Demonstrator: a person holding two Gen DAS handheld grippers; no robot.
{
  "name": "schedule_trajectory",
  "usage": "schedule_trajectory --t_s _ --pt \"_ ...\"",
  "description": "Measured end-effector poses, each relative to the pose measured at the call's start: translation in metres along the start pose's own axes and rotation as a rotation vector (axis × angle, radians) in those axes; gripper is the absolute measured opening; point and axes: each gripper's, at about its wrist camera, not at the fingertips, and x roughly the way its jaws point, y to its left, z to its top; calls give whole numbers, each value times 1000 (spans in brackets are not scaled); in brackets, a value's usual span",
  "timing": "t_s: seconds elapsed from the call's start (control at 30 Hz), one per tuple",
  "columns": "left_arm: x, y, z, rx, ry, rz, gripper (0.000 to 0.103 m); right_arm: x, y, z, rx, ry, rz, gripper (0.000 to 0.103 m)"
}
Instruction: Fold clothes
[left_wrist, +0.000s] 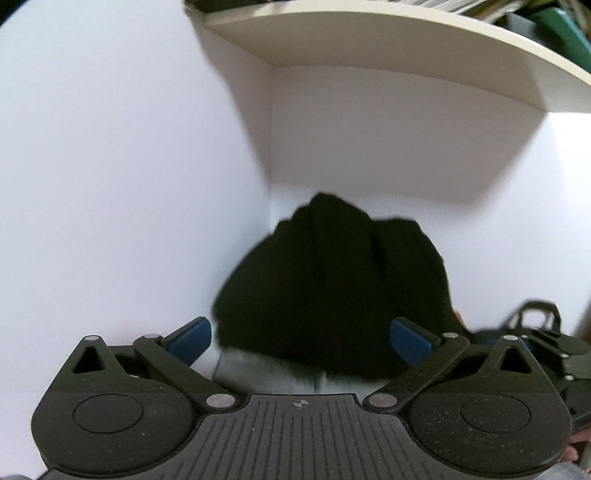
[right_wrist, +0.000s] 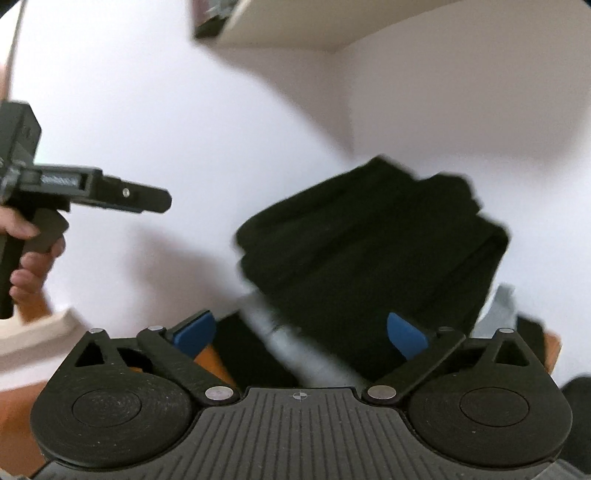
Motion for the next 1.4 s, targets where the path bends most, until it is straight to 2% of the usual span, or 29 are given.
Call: schedule_trajectory --t_s 0.1,0.23,0.47,0.6,0.8,1.03,1.2,1.4 --pt "-36 6 -38 -7 14 4 103 3 35 -23 15 53 6 103" --pt "-71 18 -96 -30 36 11 103 3 82 -53 27 106 -28 103" --pt "-107 53 -188 -56 84 8 103 -3 151 -89 19 158 -205 103" --pt "-111 68 -222 -54 120 16 103 -10 184 -104 2 176 -284 103" --pt "-105 84 -247 -12 128 -5 103 -7 217 -124 -6 227 -382 103" --pt "-86 91 -251 16 153 -58 103 -12 226 -137 124 271 -462 103" --pt "-73 81 -249 85 210 -69 103 -15 238 -144 151 265 -563 103" --pt "-70 79 -250 108 216 -103 103 -21 247 -149 227 246 -700 103"
